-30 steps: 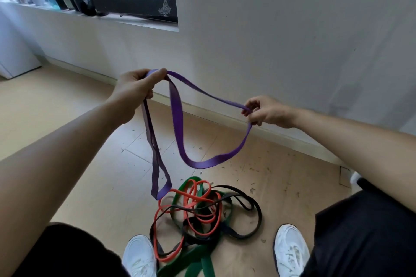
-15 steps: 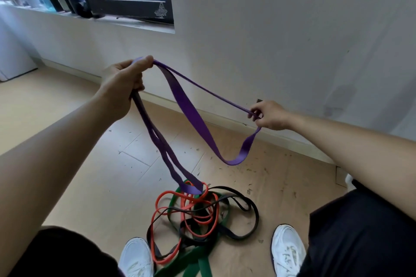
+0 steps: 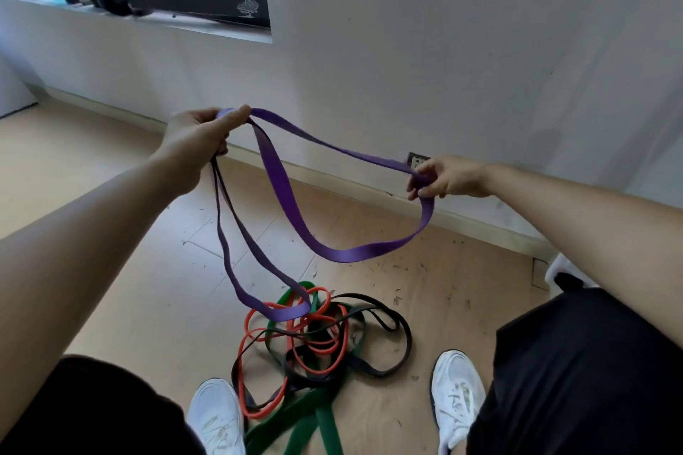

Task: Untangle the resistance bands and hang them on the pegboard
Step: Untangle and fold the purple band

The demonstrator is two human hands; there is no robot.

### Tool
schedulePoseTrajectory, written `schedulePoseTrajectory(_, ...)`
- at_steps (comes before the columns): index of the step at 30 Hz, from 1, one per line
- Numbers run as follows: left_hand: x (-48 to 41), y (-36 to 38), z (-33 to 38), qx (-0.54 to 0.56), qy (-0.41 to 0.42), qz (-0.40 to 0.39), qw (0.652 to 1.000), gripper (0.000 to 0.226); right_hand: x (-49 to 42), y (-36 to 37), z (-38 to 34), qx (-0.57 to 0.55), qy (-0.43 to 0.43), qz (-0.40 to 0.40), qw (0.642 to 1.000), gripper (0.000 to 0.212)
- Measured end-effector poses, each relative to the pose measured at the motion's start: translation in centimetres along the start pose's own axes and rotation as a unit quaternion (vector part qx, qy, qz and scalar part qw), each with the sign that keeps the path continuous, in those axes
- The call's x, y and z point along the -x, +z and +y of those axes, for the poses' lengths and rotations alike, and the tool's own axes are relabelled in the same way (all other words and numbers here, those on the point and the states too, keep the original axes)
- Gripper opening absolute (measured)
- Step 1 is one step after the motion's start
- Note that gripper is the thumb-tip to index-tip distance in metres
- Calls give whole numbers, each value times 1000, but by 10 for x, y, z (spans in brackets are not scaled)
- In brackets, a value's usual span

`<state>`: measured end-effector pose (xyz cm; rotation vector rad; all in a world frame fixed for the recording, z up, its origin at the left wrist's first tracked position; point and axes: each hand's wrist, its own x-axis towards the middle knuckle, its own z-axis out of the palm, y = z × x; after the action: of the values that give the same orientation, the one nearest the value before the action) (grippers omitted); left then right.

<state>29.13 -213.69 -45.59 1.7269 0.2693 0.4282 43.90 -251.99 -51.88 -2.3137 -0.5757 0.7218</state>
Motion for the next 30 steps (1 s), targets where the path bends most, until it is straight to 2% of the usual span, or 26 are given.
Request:
schedulePoseTrajectory(2, 1, 6, -1, -9, -3, 1, 1000, 25, -3, 8, 1, 163, -3, 15, 986, 21)
schedulePoseTrajectory(4, 0, 11, 0, -4, -1, 9, 1000, 29, -4, 10, -1, 246, 10, 43, 968, 32)
schedulePoseTrajectory(7, -4, 12, 1, 10, 3, 25, 1000, 30, -4, 7, -1, 264, 8, 81, 961, 44)
schedulePoseTrajectory(9, -5, 11, 0, 15, 2, 32, 999, 26, -2, 1, 2, 259, 16, 97, 961, 41)
schedulePoseTrajectory(11, -5, 12, -2, 17, 3, 39, 999, 24, 0, -8, 8, 262, 48, 112, 957, 29)
schedulePoseTrajectory(14, -5, 17, -1, 10, 4, 41, 999, 19, 4, -18, 18, 184, 103, 142, 967, 15)
schedulePoseTrajectory(16, -7, 19, -2, 24, -3, 53, 998, 28, 7, -20, 22, 90, 149, 124, 977, 16)
schedulePoseTrajectory(19, -11, 18, -5, 31, -14, 65, 997, 43, 14, -20, 18, -52, 205, 83, 974, 26)
schedulePoseTrajectory(22, -14, 20, -10, 27, -25, 52, 998, 48, 19, -23, 12, -222, 230, 67, 945, 46)
schedulePoseTrajectory(24, -17, 23, -12, 31, -38, 50, 998, 51, 21, -26, 11, -294, 222, 56, 928, 53)
schedulePoseTrajectory(26, -22, 24, -14, 38, -53, 60, 996, 56, 24, -28, 13, -301, 204, 61, 930, 42)
schedulePoseTrajectory(28, -27, 23, -17, 44, -67, 75, 994, 59, 24, -30, 22, -224, 169, 89, 956, 11)
schedulePoseTrajectory(29, -29, 22, -18, 42, -71, 79, 993, 59, 24, -31, 27, -163, 145, 106, 970, 14)
schedulePoseTrajectory(30, -30, 20, -20, 37, -74, 82, 993, 58, 23, -31, 31, -104, 124, 119, 980, 26)
